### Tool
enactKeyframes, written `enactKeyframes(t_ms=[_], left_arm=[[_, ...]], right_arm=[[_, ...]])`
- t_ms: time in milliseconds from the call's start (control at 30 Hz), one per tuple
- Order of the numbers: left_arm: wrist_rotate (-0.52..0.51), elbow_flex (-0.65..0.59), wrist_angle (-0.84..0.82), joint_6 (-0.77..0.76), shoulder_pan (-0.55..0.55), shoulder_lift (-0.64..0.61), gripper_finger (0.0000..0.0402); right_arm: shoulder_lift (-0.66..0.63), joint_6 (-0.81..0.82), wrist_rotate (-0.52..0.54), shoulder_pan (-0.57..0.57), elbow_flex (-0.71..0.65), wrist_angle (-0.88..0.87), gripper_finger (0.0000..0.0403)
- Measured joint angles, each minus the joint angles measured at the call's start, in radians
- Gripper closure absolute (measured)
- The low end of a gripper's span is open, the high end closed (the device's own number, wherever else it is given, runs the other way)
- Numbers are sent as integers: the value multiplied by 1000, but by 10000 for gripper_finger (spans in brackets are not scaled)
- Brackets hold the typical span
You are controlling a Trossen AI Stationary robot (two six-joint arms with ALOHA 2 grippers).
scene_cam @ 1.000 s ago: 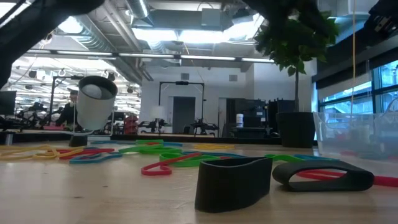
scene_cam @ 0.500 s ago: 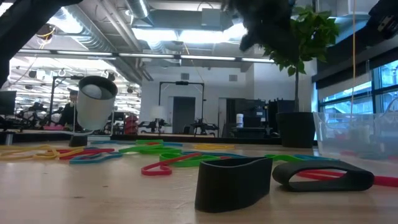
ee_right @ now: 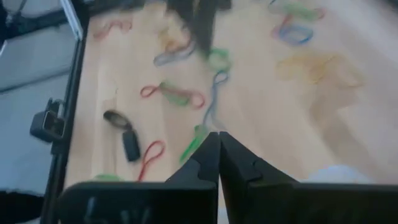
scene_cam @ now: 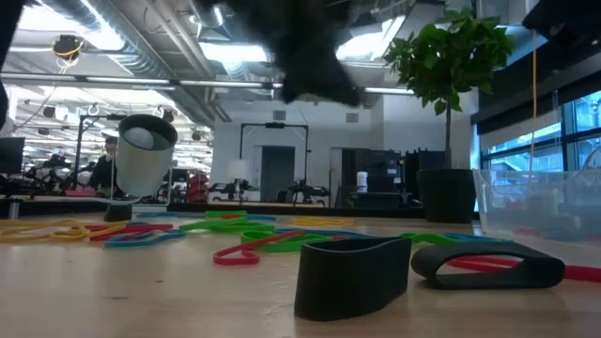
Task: Pick and place rubber bands into bin
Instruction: Put the black rubber band into the transparent bin
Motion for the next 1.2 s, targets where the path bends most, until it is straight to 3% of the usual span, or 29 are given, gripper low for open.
enactKeyframes(t_ms=[233, 400, 500, 767, 1067, 1200], left_arm=[[-16, -338, 116, -73, -13, -268, 400], [-29, -470, 123, -112, -32, -388, 400], [-29, -517, 122, -114, -44, -429, 400], [-28, -532, 117, -121, -76, -447, 400], [-27, -532, 120, -130, -105, -447, 400], [-27, -532, 138, -130, -104, -447, 400]], right_arm=[[287, 270, -281, -39, 176, -112, 401], [473, 503, -554, -15, 336, -291, 401], [560, 570, -679, 24, 389, -312, 394], [735, 755, -848, 125, 406, -192, 338], [889, 782, -841, 190, 406, -74, 248], [950, 780, -845, 200, 406, -62, 226]])
